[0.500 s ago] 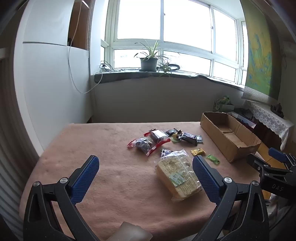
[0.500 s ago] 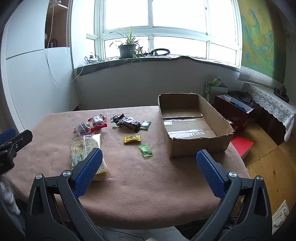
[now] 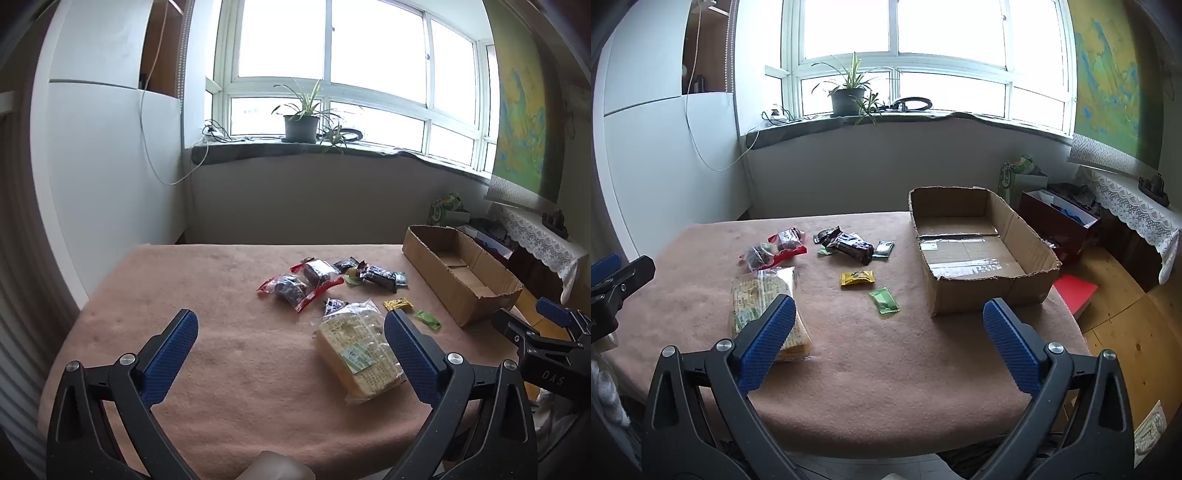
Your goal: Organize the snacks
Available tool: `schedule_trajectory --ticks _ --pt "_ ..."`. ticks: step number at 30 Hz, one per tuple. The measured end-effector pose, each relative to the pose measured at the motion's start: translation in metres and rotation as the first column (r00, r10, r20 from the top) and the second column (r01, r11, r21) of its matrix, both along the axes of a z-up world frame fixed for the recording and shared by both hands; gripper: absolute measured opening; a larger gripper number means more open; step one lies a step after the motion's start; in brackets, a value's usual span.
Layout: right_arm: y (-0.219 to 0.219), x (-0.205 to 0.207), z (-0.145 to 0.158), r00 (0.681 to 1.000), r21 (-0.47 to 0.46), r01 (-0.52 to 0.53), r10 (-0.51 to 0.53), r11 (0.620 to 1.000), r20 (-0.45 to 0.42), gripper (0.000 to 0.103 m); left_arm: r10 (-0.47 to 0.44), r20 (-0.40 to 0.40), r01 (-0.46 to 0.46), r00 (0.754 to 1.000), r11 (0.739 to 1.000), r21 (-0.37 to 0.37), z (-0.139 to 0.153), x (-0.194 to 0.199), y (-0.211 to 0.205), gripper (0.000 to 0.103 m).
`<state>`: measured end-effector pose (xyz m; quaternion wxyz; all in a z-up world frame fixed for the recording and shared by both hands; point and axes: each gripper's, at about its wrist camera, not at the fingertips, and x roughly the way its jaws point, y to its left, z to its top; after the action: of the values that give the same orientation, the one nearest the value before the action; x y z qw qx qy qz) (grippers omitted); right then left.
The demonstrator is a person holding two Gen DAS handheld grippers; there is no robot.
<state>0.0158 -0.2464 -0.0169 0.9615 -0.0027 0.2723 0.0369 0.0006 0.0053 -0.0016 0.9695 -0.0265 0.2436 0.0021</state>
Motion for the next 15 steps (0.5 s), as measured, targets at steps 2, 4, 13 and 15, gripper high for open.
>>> schedule_trajectory --ticks 2,4,13,15 --pt "-0.0008 0.0000 -0.0001 1.000 -0.001 -0.001 0.001 1.000 0.000 0.103 -0.001 0.000 0.001 1.000 1.000 0.001 0.0004 0.0004 -0.0007 0.101" --pt "-0.0006 -0.0003 -0.0001 1.000 -0.002 -0.002 0.002 1.000 0.000 0.103 -0.001 0.001 0.001 1.000 1.000 0.001 0.0006 0.0003 -0.0005 0.101" --pt "0.0028 -0.0001 0.0005 1.000 -0.009 0.001 -0.001 1.000 -0.001 0.103 -0.003 0.002 0.003 1.000 1.000 0.001 0.0011 -0.0004 -0.0021 0.101" --pt "0.0031 -0.0004 0.0005 1.000 -0.009 0.002 -0.002 1.000 0.000 0.103 -0.004 0.004 0.004 1.000 1.000 0.004 0.0017 -0.0006 -0.0037 0.101"
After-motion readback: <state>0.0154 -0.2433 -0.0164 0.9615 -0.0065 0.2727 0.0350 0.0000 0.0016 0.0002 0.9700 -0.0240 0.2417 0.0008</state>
